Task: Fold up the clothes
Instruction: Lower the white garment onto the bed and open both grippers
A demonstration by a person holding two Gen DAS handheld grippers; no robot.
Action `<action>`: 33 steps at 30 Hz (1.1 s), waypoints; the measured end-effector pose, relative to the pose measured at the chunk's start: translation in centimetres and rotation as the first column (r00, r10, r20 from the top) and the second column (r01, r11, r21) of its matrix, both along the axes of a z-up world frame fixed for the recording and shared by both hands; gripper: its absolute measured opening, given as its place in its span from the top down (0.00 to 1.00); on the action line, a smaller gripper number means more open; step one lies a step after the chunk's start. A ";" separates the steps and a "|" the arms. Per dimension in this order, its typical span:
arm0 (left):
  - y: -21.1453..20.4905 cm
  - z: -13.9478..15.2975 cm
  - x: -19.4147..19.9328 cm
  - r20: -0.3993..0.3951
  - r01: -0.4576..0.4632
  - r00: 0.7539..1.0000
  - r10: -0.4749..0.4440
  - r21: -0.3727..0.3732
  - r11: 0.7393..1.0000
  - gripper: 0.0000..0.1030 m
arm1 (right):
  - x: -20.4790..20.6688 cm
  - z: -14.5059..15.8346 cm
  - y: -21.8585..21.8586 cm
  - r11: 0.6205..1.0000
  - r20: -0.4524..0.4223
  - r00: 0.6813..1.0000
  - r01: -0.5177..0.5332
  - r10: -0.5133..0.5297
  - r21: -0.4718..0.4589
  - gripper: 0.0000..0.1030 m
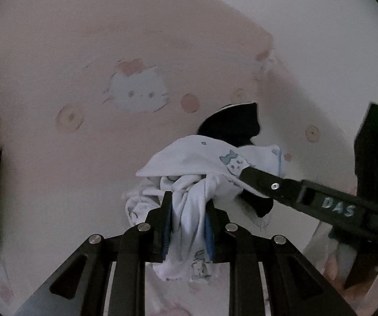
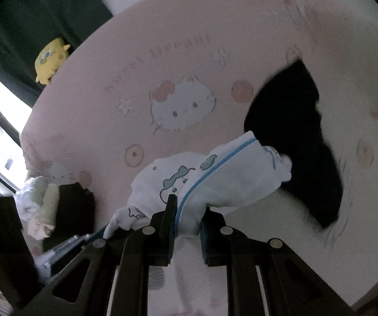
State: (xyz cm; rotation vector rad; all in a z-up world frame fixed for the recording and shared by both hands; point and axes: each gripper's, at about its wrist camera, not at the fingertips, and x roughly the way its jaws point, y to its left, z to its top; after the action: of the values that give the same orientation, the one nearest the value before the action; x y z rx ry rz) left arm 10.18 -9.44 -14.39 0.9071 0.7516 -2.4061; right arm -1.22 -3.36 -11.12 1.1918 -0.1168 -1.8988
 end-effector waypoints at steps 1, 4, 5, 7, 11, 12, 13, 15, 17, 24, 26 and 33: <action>0.3 -0.3 0.6 0.010 -0.035 0.999 0.035 0.022 0.999 0.82 | 0.3 -0.2 0.3 1.000 0.030 1.000 -0.010 0.010 -0.009 0.87; 1.8 -0.3 2.1 0.040 -0.041 0.998 0.041 0.002 0.999 0.82 | 1.4 -0.7 0.9 0.999 0.074 0.996 -0.052 0.053 -0.006 0.87; 2.5 -0.3 2.6 0.064 -0.033 0.997 0.034 -0.012 0.999 0.82 | 2.0 -0.7 1.1 0.998 0.068 0.995 -0.070 0.070 0.001 0.87; 3.7 -0.1 3.9 0.099 -0.006 0.995 0.010 -0.043 0.999 0.82 | 3.3 -0.8 1.4 0.994 0.071 0.992 -0.106 0.104 0.020 0.87; 5.3 0.0 6.0 0.142 0.045 0.989 -0.029 -0.111 0.993 0.82 | 5.8 -0.4 1.6 0.987 0.071 0.987 -0.149 0.145 0.051 0.87; 5.5 0.0 6.6 0.137 0.044 0.990 -0.027 -0.125 0.991 0.82 | 6.3 -0.2 1.5 0.986 0.069 0.986 -0.154 0.150 0.060 0.87; 5.5 -0.3 7.3 0.112 0.038 0.993 -0.028 -0.091 0.995 0.82 | 6.7 0.0 1.4 0.986 0.068 0.986 -0.156 0.152 0.065 0.87; 4.8 -0.9 8.4 0.072 0.024 0.997 -0.023 -0.017 1.000 0.82 | 7.1 0.3 0.9 0.984 0.064 0.985 -0.163 0.159 0.075 0.86; 4.1 -1.6 9.2 0.031 0.010 0.999 -0.011 0.052 0.999 0.82 | 7.2 0.3 0.2 0.981 0.047 0.985 -0.168 0.165 0.098 0.86; 3.2 -3.8 9.3 0.060 0.078 0.995 -0.084 0.100 0.992 0.82 | 6.7 -1.7 -0.9 0.976 0.081 0.982 -0.177 0.168 0.129 0.86; 3.7 -4.4 9.3 0.074 0.102 0.991 -0.112 0.129 0.986 0.82 | 6.5 -2.6 -1.0 0.975 0.104 0.981 -0.179 0.166 0.130 0.86; 5.2 -7.2 8.1 0.153 0.160 0.973 -0.172 0.087 0.983 0.82 | 5.6 -7.0 3.2 0.985 0.197 0.978 -0.091 0.062 0.145 0.86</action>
State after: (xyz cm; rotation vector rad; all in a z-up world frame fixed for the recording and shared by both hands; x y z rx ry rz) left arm 18.27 -4.24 -21.63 1.2210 0.7338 -2.4244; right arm 4.35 -0.15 -18.17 1.4624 -0.0285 -1.7476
